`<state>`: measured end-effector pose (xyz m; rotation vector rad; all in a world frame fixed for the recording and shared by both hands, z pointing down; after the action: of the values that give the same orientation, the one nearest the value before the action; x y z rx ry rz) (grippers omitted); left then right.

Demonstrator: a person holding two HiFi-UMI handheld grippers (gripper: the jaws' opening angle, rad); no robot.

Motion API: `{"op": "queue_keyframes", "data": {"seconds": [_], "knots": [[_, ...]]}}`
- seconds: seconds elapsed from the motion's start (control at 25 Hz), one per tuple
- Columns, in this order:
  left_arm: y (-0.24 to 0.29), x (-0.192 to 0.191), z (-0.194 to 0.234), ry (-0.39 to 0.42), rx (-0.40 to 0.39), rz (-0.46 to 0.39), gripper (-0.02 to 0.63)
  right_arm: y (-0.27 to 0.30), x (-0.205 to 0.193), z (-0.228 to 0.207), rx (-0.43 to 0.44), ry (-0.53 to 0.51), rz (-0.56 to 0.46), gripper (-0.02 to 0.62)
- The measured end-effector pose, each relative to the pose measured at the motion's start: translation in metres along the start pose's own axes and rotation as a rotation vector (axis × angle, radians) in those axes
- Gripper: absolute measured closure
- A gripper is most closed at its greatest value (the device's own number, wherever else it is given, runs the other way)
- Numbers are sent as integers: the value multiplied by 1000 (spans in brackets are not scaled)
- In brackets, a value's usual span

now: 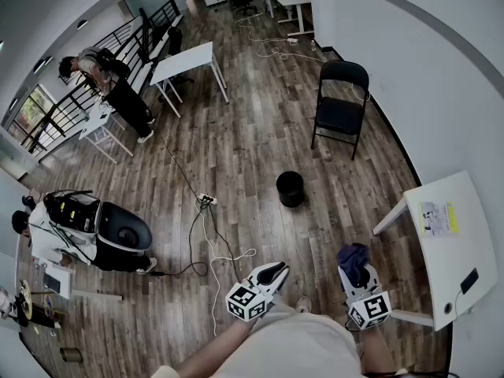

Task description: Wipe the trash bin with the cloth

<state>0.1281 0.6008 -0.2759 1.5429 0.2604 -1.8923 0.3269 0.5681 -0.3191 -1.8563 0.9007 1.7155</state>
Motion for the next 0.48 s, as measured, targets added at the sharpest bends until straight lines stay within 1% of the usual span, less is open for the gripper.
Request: {"op": "queue_keyframes", "data": {"seconds": [0.16, 0.28, 0.48], "knots": [[-7, -3, 0, -22, 11, -2, 535, -6, 3, 2, -13, 4, 8, 489], [-4, -5, 2, -26, 4, 4, 535, 1, 2, 1, -11, 7, 13, 489], [-8, -2, 31, -52, 13, 3, 535, 32, 3, 10, 5, 6, 37, 489]]}}
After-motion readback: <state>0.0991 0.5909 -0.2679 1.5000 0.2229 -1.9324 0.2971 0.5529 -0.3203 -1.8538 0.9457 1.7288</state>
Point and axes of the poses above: the fingertips, and each gripper's own axes: y forward along the fingers, z to its left, x out of its top, the point moved 3 cm from there along -y, backward along the fingers, and after that the axes turned 1 degree about y, right-handed, at the moved point
